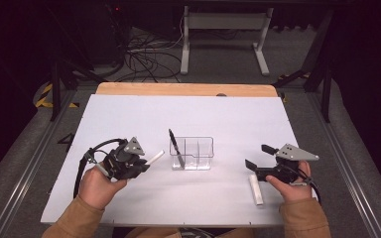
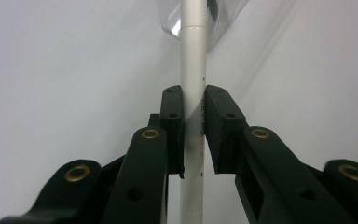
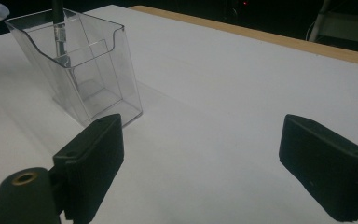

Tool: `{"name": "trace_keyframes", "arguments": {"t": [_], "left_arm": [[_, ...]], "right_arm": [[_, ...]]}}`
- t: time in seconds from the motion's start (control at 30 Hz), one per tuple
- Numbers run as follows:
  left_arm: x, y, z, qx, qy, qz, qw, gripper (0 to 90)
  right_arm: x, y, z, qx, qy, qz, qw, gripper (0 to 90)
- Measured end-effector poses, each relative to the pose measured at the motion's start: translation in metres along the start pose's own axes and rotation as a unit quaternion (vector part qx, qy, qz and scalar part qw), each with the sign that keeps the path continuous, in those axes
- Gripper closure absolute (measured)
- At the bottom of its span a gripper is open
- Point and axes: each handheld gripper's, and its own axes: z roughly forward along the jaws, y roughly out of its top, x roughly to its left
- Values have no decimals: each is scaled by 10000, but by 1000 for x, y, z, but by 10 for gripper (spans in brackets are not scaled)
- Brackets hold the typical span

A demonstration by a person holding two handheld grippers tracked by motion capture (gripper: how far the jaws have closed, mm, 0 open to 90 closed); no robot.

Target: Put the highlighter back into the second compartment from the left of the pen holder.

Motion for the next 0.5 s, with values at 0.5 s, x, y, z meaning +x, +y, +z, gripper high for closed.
{"name": "trace_keyframes", "arguments": {"t": [0.5], "left_arm": [[2,3,-24,-1401,-156,-123,9899,785]], "right_arm": [[0,0,0,1,-13,-19,10000,142]]}}
